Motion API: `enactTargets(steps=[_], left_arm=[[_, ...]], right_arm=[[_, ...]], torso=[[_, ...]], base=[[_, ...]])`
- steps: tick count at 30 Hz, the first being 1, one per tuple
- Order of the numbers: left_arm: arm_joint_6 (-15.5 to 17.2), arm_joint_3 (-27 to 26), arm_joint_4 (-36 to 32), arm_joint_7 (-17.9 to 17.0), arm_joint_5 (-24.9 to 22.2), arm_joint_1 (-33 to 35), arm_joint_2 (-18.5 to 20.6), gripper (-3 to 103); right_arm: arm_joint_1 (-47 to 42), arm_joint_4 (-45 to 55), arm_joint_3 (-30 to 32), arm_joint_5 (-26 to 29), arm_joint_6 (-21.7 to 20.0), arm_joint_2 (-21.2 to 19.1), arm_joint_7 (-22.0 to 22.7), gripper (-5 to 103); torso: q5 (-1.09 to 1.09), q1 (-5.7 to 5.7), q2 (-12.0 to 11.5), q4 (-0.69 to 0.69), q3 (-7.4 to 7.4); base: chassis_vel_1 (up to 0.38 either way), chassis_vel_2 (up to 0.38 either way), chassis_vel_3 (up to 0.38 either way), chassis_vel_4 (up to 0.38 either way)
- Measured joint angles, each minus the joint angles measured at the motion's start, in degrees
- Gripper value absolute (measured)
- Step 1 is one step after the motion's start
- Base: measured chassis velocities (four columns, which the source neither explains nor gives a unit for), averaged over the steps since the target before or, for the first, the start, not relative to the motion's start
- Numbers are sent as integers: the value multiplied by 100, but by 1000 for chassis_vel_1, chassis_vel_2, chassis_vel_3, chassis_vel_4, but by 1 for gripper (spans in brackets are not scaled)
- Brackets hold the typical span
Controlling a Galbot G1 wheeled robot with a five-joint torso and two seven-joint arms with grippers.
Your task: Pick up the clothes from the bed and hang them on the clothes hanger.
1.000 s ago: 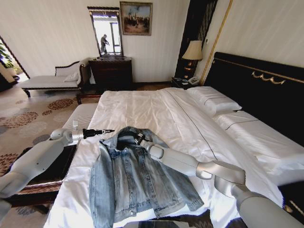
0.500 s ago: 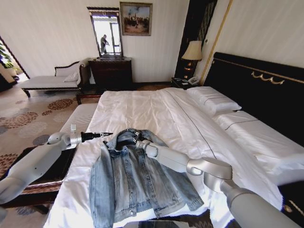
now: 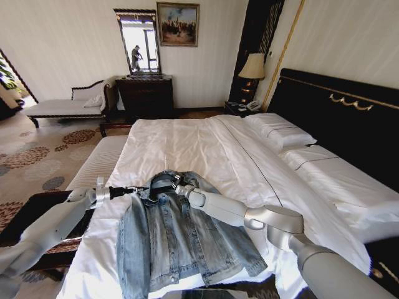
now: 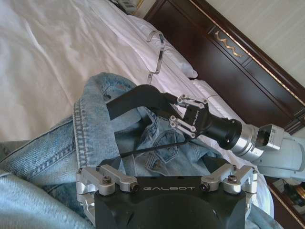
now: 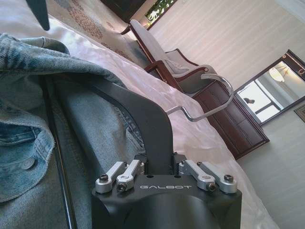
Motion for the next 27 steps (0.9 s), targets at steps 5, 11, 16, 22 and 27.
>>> enactTargets(steps=[5,11,16,22,27], left_arm=[[-54,17,50,75,61,125,66,98],[-207,-138,401,190,287,227,54,98],[-242,-297,696,251,376,184,-18,98],[-250,-361,1034,271,390,-5,-274,98],[-251,-404,1239,289,429,-140,-428,98]], right_arm=[[3,23,13,14,11,-29,0,26],[0,69,8,76,6,-32,25,26],[-23,81,7,136,4,-23,47,26],[0,174,2,276,33,-43,102,26],[39,346,-55,435,156,-120,105,26]], torso=[[1,-1,0,-1,0],[0,0,0,-1,0],[0,-1,0,0,0],[0,0,0,-2,0],[0,0,0,-2,0]], base=[[0,0,0,0],[0,0,0,0],[0,0,0,0],[0,0,0,0],[0,0,0,0]])
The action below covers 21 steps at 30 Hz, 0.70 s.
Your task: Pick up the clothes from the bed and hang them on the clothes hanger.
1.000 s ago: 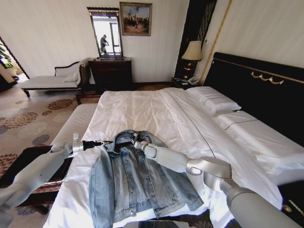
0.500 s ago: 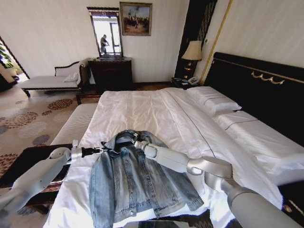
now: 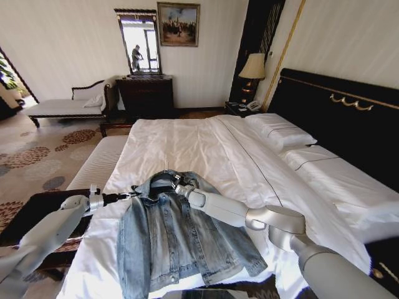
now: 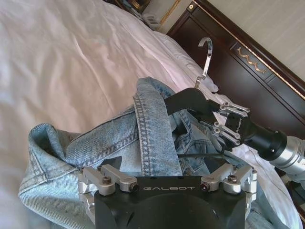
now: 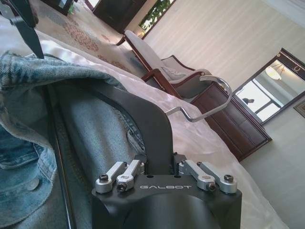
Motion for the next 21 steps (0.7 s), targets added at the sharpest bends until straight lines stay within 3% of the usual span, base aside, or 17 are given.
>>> enactTargets(steps=[6,11,12,21], left_arm=[[-115,9,219,145,191,-82,-167,95],[-176,-35,398,356,441,-200,-396,102],[-188,-36,434,379,485,-247,-459,99],[-171,-13,392,314,432,-367,-564,98]], right_arm=[[-5,22,-21,18,339,-40,-81,26],[-129,-132,51,-119,715,30,-77,26],[-164,-166,78,-147,804,55,-58,26],[-193,-129,246,-229,1221,90,5,26]], torso=[[0,0,0,3,0],[0,0,0,2,0],[0,0,0,1,0],[1,0,0,2,0]], base=[[0,0,0,0],[0,0,0,0],[0,0,0,0],[0,0,0,0]])
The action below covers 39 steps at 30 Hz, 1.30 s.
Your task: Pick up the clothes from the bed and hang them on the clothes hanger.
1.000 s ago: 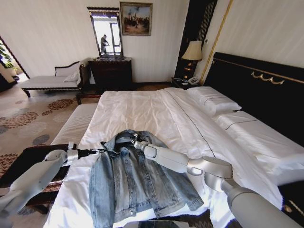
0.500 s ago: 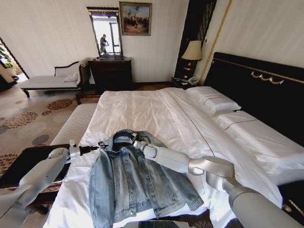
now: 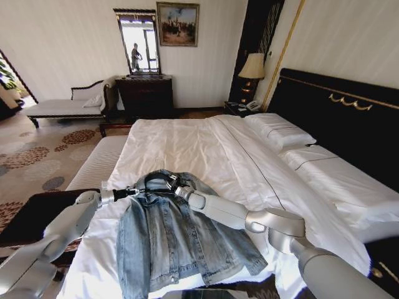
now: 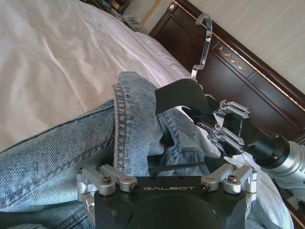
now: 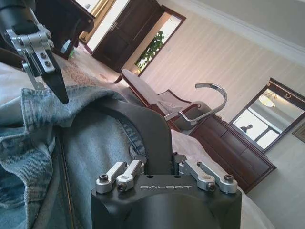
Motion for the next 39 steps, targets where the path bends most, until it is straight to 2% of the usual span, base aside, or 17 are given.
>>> enactTargets(steps=[4,7,9,13,15,19,20,22,23,28,29,31,32,34,39], left_arm=[[10,-2,-30,-27,-33,5,12,97],[10,-40,-58,-58,-50,44,20,92],[10,-48,-77,-60,-52,60,28,92],[8,-104,-187,-117,-92,113,56,74],[20,-111,-216,-141,-116,116,62,74],[98,-150,-339,-303,-251,104,134,52],[98,-150,-339,-303,-251,104,134,52],[143,-169,-411,-358,-297,112,176,41],[146,-172,-424,-366,-301,117,182,41],[158,-217,-603,-499,-385,189,250,20],[158,-226,-626,-525,-399,196,256,20],[147,-243,-705,-583,-433,219,286,9],[147,-243,-705,-583,-433,219,286,9],[119,-247,-785,-644,-475,236,324,3],[23,-254,-909,-742,-542,273,396,3]], right_arm=[[20,102,0,72,86,-25,1,26],[28,318,-19,205,137,-98,0,26],[29,384,-21,236,143,-126,0,26],[38,567,-34,300,151,-202,48,26],[41,588,-42,305,151,-211,65,26],[42,617,-39,344,174,-184,136,26],[42,617,-39,344,174,-184,136,26],[42,627,-34,366,179,-156,152,26],[42,630,-33,366,180,-154,152,26],[43,698,-25,391,184,-132,170,26],[43,710,-25,395,185,-136,172,26],[44,756,-24,411,191,-159,176,26],[44,756,-24,411,191,-159,176,26],[44,797,-25,436,192,-172,196,26],[34,844,-20,461,193,-188,236,26]], torso=[[0,0,0,0,0],[0,0,0,0,0],[0,0,0,0,0],[0,0,0,0,0],[0,0,0,0,0],[0,0,0,-1,0],[0,0,0,-1,0],[0,0,0,-1,0],[0,0,0,-1,0],[0,-1,0,0,0],[0,-1,0,0,0],[-1,0,0,-1,0],[-1,0,0,-1,0],[0,0,0,-1,0],[0,-1,0,-1,0]], base=[[0,0,0,0],[0,0,0,0],[0,0,0,0],[0,0,0,0],[0,0,0,0],[0,0,0,0],[0,0,0,0],[0,0,0,0],[0,0,0,0],[0,0,0,0],[0,0,0,0],[0,0,0,0],[0,0,0,0],[0,0,0,0],[0,0,0,0]])
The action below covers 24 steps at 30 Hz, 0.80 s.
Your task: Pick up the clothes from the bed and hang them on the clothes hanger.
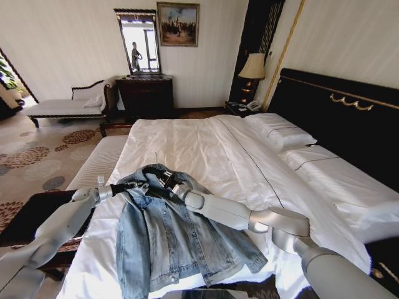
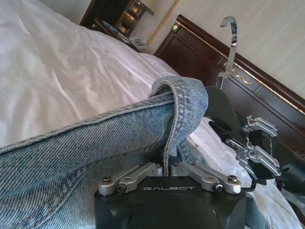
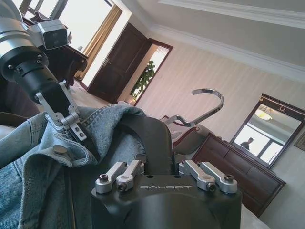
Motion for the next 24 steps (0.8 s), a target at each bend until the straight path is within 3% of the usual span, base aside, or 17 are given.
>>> enactTargets(steps=[5,8,15,17,19,20,22,24], left_arm=[[-487,-25,-72,-112,-78,124,40,3],[-600,-24,-116,-165,-126,174,61,3],[-775,-59,-393,-370,-280,289,179,3],[-786,-65,-421,-396,-294,292,180,3],[-790,-66,-485,-441,-315,315,191,3],[-790,-66,-507,-448,-317,327,194,3],[-790,-66,-591,-477,-321,389,215,3],[-790,-66,-612,-485,-322,412,225,3]], right_arm=[[-52,23,55,56,-9,5,3,26],[-74,21,75,60,-11,17,-7,22],[-164,45,150,65,-22,32,28,53],[-172,66,158,76,-39,22,41,53],[-174,83,153,94,-58,1,52,65],[-173,84,145,96,-59,-1,53,65],[-171,88,134,101,-79,0,68,80],[-171,88,134,103,-84,0,73,80]], torso=[[0,0,0,0,0],[-1,0,0,0,0],[1,0,0,2,-1],[1,0,0,0,0],[1,0,0,-1,0],[1,0,0,-1,0],[1,0,0,-1,0],[0,0,0,-1,0]], base=[[0,0,0,0],[0,0,0,0],[0,0,0,0],[0,0,0,0],[0,0,0,0],[0,0,0,0],[0,0,0,0],[0,0,0,0]])
